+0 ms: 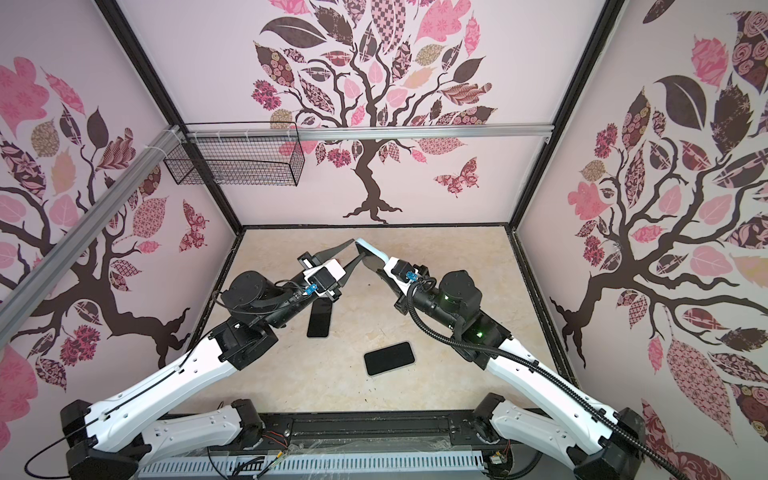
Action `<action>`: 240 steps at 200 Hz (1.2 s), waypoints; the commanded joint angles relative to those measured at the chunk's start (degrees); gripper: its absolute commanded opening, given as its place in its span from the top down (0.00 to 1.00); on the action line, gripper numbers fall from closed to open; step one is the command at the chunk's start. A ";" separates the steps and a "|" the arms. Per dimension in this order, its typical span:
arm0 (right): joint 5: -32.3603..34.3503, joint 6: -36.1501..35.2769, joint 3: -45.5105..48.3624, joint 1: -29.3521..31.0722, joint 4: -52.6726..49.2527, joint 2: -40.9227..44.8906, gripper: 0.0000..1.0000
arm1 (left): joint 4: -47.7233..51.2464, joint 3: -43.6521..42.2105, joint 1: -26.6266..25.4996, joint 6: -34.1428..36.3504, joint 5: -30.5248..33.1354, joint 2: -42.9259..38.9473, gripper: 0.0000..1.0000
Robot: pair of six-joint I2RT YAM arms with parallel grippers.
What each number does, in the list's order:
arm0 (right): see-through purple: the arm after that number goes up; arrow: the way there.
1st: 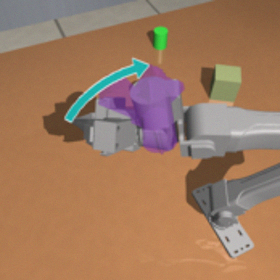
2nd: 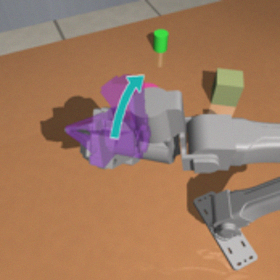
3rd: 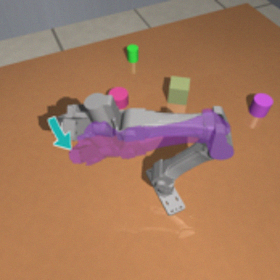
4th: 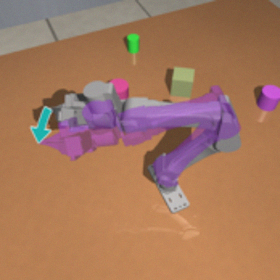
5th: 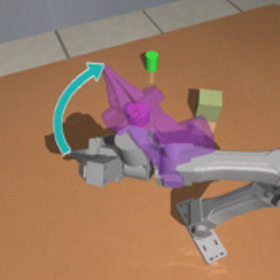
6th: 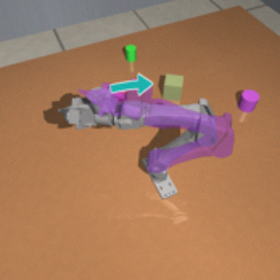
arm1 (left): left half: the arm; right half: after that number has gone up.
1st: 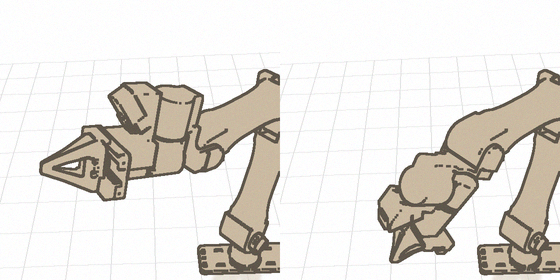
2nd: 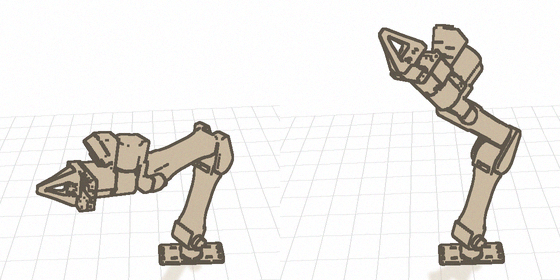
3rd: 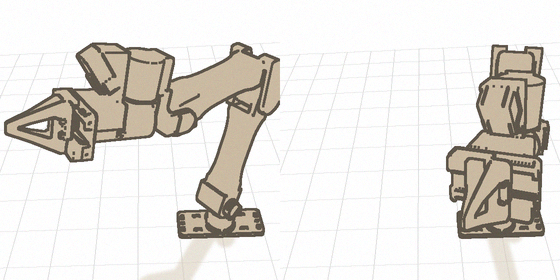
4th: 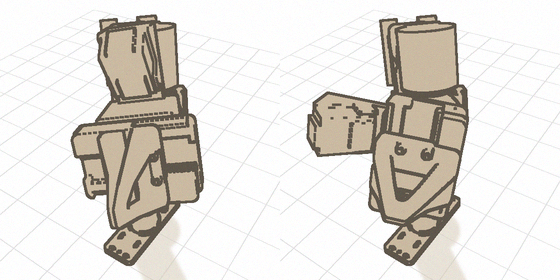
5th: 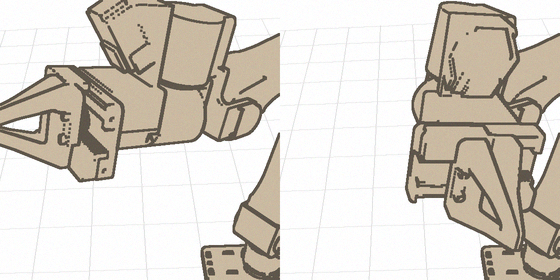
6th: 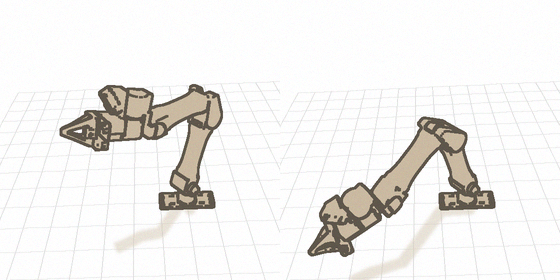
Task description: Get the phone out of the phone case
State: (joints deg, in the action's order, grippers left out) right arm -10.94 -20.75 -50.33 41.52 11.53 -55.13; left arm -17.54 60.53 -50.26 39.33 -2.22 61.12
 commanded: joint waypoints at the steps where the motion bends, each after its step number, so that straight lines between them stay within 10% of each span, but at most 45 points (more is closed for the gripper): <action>1: -1.22 0.45 -3.69 0.50 3.06 0.28 1.00 | -1.11 0.81 -0.12 0.54 -0.15 0.05 0.65; 240: 0.48 3.37 -4.25 1.13 2.86 -0.05 1.00 | -1.57 0.37 -0.39 1.36 1.75 0.20 0.68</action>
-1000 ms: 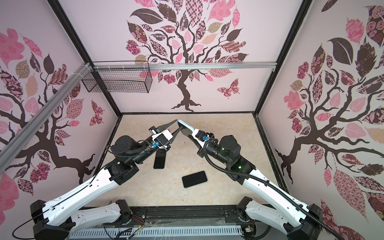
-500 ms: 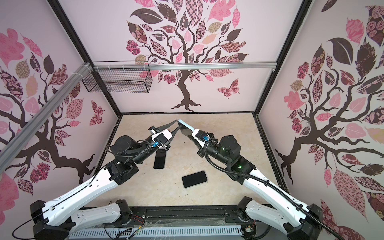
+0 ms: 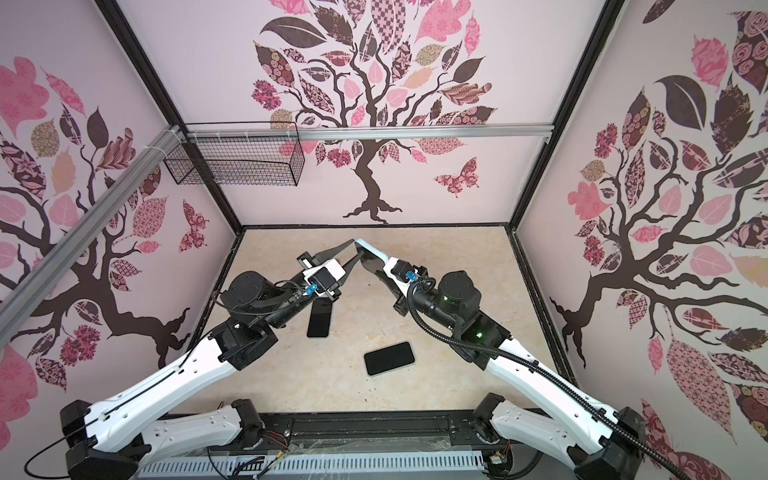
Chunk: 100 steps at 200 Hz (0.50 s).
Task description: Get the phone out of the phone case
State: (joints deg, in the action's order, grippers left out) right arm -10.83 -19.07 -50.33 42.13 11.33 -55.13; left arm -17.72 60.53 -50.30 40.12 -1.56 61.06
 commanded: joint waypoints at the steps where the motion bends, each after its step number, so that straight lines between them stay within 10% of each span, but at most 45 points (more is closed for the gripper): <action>1: 0.37 1.72 -4.25 0.51 3.02 -0.06 1.00 | -1.42 0.33 -0.33 0.66 1.06 0.28 0.68; 100: 3.32 6.75 -4.96 0.93 1.94 -0.86 1.00 | -4.08 0.81 -2.53 4.35 5.89 1.97 0.69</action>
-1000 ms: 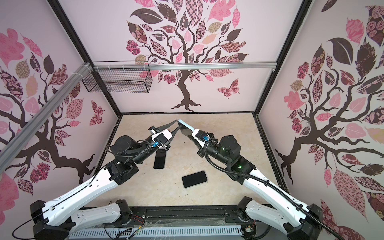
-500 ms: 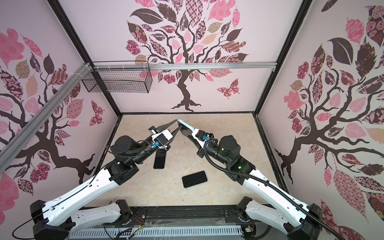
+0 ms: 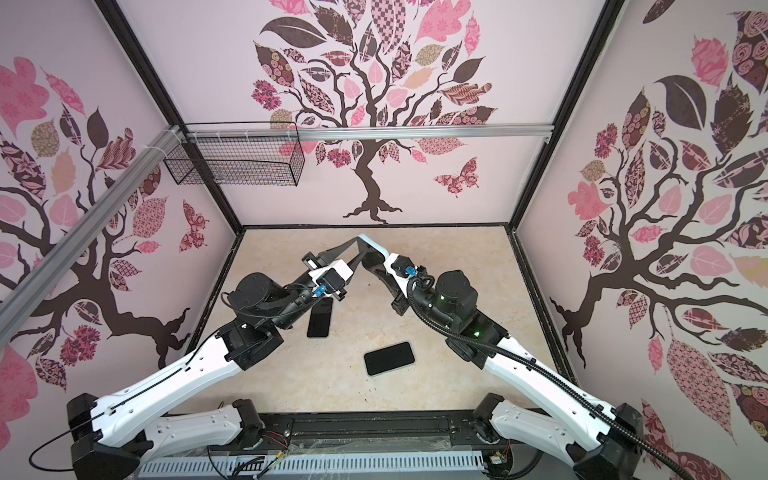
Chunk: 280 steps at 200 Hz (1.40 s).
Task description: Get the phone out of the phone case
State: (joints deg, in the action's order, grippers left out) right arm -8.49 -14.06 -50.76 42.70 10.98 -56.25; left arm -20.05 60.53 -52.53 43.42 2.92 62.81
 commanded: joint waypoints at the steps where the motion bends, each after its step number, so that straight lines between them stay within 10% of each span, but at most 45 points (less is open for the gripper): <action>1: 1.00 1.71 -4.52 0.36 2.29 0.26 1.00 | -1.74 0.72 -0.29 1.05 1.44 0.22 0.68; 280: -9.51 -8.69 -0.94 0.74 5.89 3.25 1.00 | 3.96 1.81 -0.38 -1.57 0.77 1.53 0.70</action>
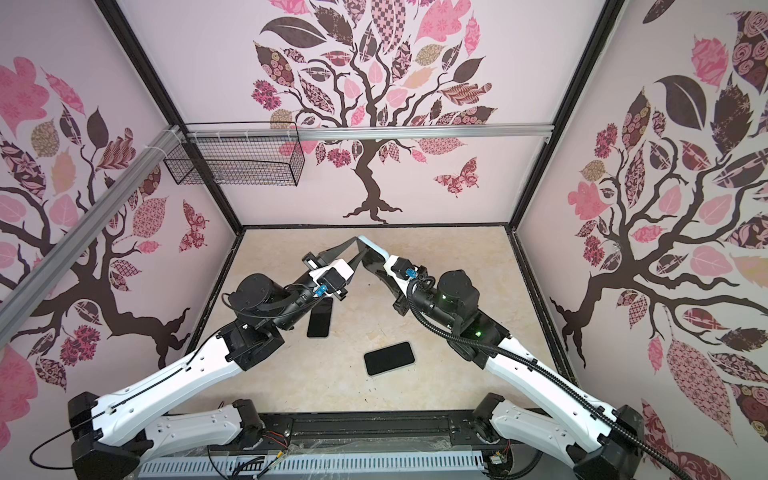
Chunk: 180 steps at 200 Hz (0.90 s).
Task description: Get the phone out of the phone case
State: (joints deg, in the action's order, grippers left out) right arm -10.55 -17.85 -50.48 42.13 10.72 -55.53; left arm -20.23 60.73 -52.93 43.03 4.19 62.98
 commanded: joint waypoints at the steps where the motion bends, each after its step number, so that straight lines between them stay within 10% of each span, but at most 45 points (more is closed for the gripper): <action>1: -7.60 -4.92 -1.21 1.34 6.16 2.53 1.00 | 4.18 1.64 -0.03 -1.23 -0.50 1.35 0.70; 180: -12.52 -13.63 -0.45 3.27 5.19 4.18 1.00 | 8.54 1.64 0.10 -2.40 -1.81 2.45 0.69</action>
State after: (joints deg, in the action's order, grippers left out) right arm -11.29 -23.22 -49.76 41.80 10.92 -54.06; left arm -17.28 61.82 -52.99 41.74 1.83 62.87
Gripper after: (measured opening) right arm 0.128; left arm 0.313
